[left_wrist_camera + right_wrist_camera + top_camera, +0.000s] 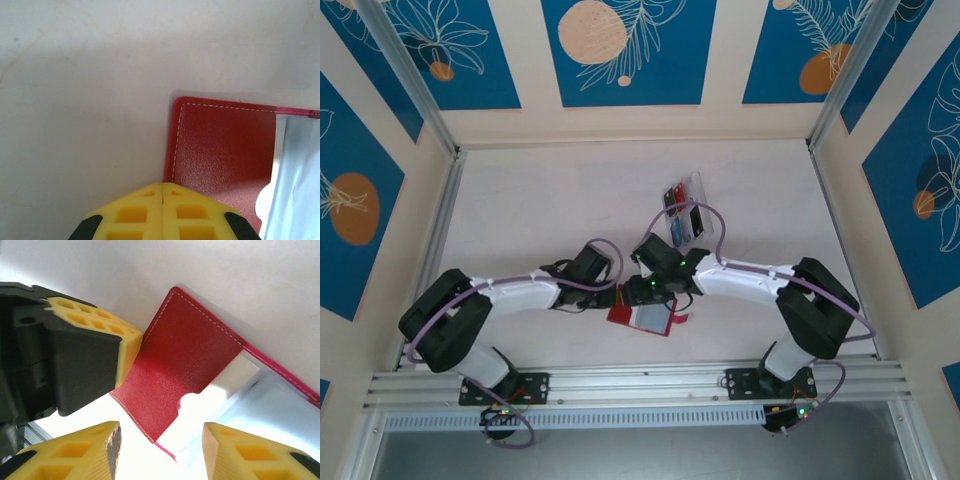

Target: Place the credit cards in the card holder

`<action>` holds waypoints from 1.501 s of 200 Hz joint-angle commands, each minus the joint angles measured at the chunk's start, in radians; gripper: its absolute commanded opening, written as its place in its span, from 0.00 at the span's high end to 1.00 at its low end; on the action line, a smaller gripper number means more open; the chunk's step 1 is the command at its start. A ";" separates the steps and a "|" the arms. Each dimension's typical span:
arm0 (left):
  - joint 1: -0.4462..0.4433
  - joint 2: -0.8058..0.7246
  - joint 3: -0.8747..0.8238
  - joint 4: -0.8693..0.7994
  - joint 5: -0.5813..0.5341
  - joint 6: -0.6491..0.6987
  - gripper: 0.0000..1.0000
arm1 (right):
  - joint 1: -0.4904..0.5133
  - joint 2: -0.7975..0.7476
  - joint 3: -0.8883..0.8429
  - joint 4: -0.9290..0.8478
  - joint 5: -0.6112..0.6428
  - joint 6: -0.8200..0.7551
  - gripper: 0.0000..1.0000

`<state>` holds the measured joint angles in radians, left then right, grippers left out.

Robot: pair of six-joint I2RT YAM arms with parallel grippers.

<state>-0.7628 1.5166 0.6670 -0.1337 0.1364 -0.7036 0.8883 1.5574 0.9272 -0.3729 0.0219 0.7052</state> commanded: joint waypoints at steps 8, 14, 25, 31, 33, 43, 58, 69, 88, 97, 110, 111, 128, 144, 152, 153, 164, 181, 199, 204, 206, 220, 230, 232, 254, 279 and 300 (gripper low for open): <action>-0.028 0.046 0.000 0.012 -0.031 0.015 0.99 | -0.012 -0.041 -0.003 -0.122 0.089 -0.028 0.57; -0.031 0.051 0.001 0.016 -0.031 0.013 0.99 | -0.012 -0.038 -0.007 -0.135 0.105 -0.028 0.62; -0.035 0.056 0.000 0.020 -0.031 0.011 0.99 | -0.013 -0.033 -0.017 -0.150 0.132 -0.022 0.70; -0.036 0.060 0.000 0.023 -0.032 0.010 0.99 | -0.014 -0.031 -0.027 -0.150 0.142 -0.016 0.74; -0.037 0.060 0.000 0.024 -0.032 0.010 0.99 | -0.015 -0.029 -0.032 -0.150 0.145 -0.013 0.76; -0.040 0.062 0.000 0.025 -0.035 0.008 0.99 | -0.018 -0.021 -0.047 -0.149 0.157 -0.004 0.82; -0.043 0.061 -0.003 0.027 -0.037 0.005 0.99 | -0.018 -0.006 -0.064 -0.155 0.186 0.014 0.88; -0.045 0.060 -0.004 0.027 -0.038 0.004 0.99 | -0.019 0.001 -0.079 -0.154 0.199 0.025 0.90; -0.048 0.055 -0.009 0.024 -0.041 0.003 1.00 | -0.015 0.021 -0.090 -0.148 0.212 0.039 0.93; -0.049 0.052 -0.008 0.021 -0.043 0.004 0.99 | -0.010 0.036 -0.088 -0.147 0.219 0.043 0.93; -0.051 0.048 -0.009 0.019 -0.047 0.004 1.00 | -0.006 0.063 -0.081 -0.143 0.220 0.045 0.94; -0.051 0.048 -0.009 0.019 -0.047 0.004 1.00 | -0.006 0.065 -0.081 -0.142 0.220 0.046 0.94; -0.054 0.045 -0.006 0.013 -0.052 0.007 0.99 | 0.000 0.109 -0.069 -0.127 0.203 0.046 0.94; -0.059 0.048 -0.003 0.010 -0.058 0.010 1.00 | 0.002 0.131 -0.066 -0.085 0.143 0.044 0.95; -0.063 0.051 -0.001 0.007 -0.060 0.009 1.00 | 0.001 0.133 -0.071 -0.048 0.102 0.043 0.95; -0.063 0.052 -0.001 0.007 -0.060 0.010 1.00 | 0.001 0.134 -0.072 -0.044 0.098 0.043 0.95; -0.066 0.056 0.000 0.008 -0.060 0.009 1.00 | -0.004 0.133 -0.076 -0.006 0.056 0.046 0.95; -0.070 0.057 0.000 0.006 -0.065 0.008 1.00 | -0.012 0.122 -0.083 0.042 0.000 0.052 0.94; -0.075 0.051 0.002 -0.001 -0.069 0.011 1.00 | -0.022 0.109 -0.094 0.107 -0.063 0.059 0.94; -0.076 0.050 0.003 -0.004 -0.070 0.012 1.00 | -0.027 0.106 -0.098 0.123 -0.082 0.061 0.93; -0.076 0.049 0.004 -0.004 -0.070 0.013 0.99 | -0.028 0.106 -0.099 0.127 -0.088 0.062 0.92; -0.079 0.039 0.009 -0.016 -0.069 0.020 0.97 | -0.039 0.107 -0.099 0.157 -0.122 0.066 0.90; -0.082 0.021 0.011 -0.023 -0.067 0.027 0.93 | -0.046 0.120 -0.094 0.164 -0.134 0.070 0.89; -0.082 0.017 0.011 -0.023 -0.067 0.029 0.92 | -0.049 0.123 -0.092 0.167 -0.138 0.072 0.88; -0.085 -0.043 0.006 -0.042 -0.066 0.050 0.82 | -0.074 0.161 -0.093 0.196 -0.168 0.090 0.80; -0.096 -0.097 -0.002 -0.070 -0.062 0.080 0.76 | -0.094 0.182 -0.099 0.218 -0.188 0.110 0.68; -0.107 -0.128 -0.020 -0.076 -0.058 0.091 0.74 | -0.094 0.179 -0.090 0.216 -0.189 0.112 0.64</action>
<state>-0.8467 1.4372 0.6739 -0.1703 0.0593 -0.6506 0.7959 1.6985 0.8440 -0.1677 -0.1452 0.8017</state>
